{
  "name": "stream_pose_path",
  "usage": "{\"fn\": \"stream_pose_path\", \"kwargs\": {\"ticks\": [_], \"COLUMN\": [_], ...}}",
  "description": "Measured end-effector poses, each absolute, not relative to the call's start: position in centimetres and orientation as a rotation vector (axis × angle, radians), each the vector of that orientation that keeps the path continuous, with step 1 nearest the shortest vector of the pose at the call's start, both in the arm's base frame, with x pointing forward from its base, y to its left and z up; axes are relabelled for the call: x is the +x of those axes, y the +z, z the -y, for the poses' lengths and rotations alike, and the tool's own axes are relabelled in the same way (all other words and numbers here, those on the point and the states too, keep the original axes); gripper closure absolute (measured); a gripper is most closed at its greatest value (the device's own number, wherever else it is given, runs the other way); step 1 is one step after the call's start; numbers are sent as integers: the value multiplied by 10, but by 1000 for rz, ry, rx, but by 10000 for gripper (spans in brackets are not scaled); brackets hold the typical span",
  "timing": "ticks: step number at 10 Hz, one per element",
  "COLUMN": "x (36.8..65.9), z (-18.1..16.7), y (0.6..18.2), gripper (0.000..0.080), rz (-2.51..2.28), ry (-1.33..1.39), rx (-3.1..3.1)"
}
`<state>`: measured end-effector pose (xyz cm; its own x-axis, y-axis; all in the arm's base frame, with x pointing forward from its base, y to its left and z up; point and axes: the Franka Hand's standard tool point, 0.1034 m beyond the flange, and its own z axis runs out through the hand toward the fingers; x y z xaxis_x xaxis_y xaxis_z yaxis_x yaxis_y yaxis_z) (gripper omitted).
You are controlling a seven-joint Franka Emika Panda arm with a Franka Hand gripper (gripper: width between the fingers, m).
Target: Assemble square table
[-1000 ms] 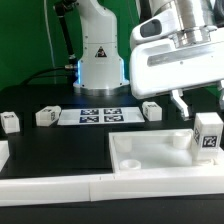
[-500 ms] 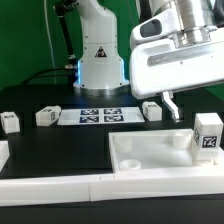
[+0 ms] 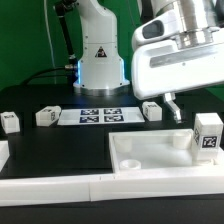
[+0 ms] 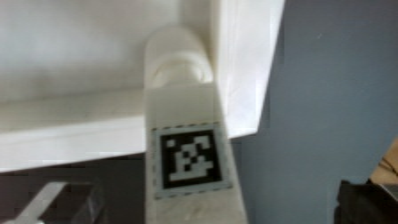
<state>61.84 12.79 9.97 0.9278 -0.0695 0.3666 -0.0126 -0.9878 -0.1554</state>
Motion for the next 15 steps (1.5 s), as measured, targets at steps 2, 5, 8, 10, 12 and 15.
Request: {"fn": "stream_pose_path", "kwargs": {"ticks": [2,5,8,10,12,15], "x": [629,618,621,639,645,646], "z": [-130,-119,-115,-113,-116,-120], "y": [108,98,97,106,97,92], "gripper": [150,150,150,150,150,150], "rz": [-53,-55,-59,-77,-113,-117], "ry": [-494,-288,-218,-192,-161,-155], "rx": [-2955,-2959,-2977,-3011,-3014,-3011]}}
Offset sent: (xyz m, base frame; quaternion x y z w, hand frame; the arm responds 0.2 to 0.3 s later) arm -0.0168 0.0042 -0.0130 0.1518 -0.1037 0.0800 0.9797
